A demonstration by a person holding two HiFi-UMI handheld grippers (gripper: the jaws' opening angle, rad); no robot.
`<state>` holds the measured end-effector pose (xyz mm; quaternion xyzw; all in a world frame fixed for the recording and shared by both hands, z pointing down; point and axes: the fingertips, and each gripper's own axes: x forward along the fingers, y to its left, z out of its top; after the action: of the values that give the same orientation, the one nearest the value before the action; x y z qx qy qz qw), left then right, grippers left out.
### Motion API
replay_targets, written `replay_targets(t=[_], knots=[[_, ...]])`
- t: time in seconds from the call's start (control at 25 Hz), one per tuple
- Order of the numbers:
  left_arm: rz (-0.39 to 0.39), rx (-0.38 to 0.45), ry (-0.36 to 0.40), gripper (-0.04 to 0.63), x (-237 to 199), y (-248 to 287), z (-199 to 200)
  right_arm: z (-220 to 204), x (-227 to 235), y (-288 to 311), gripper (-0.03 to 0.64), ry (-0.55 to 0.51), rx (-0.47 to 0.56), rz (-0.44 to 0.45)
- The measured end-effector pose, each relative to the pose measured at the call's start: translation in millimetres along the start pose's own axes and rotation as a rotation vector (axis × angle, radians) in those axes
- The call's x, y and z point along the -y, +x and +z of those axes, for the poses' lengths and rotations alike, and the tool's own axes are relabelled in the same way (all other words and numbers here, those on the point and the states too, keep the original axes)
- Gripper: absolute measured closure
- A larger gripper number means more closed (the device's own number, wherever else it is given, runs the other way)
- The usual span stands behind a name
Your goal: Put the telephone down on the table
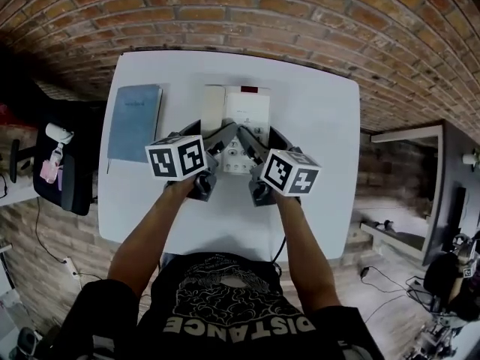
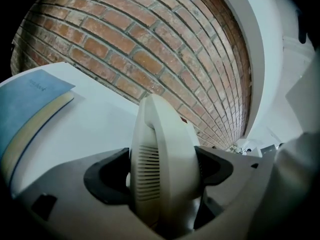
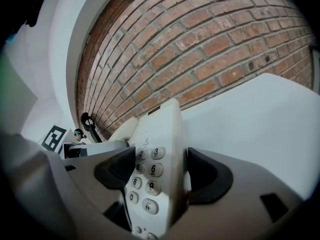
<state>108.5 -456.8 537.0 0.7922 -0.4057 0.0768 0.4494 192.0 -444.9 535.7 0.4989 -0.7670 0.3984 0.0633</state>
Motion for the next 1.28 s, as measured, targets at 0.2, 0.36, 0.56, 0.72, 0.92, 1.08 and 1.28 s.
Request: replay_targets(t=[0.2,0.36,0.56,0.72,0.92,1.08,1.28], knots=[[0.015,-0.011,-0.01,0.199,-9.0,10.3,-7.7,-7.6,10.5,8.1,0.288,0.01,-0.013,-0.006],[0.03,-0.024,0.0,0.199,-13.2,16.6,-12.5,-13.7,16.4,10.8,0.29,0.009,-0.019,-0.025],[0.034,-0.028,0.0,0.199,-14.6,18.4,-13.1,-14.6,17.5,12.0,0.293,0.01,-0.032,-0.031],[0.036,-0.032,0.006,0.201,-15.5,19.7,-14.1,-16.2,18.8,13.9,0.299,0.018,-0.061,-0.025],[0.056,-0.028,0.029,0.201,-13.8,20.8,-16.1,-17.7,22.0,12.1,0.302,0.022,-0.074,-0.033],[0.075,-0.023,0.051,0.199,-14.4,19.6,-15.1,-18.1,21.6,13.0,0.302,0.032,-0.082,-0.026],[0.091,-0.025,0.056,0.201,-13.2,17.6,-15.6,-18.1,26.0,9.8,0.302,0.056,-0.091,-0.015]])
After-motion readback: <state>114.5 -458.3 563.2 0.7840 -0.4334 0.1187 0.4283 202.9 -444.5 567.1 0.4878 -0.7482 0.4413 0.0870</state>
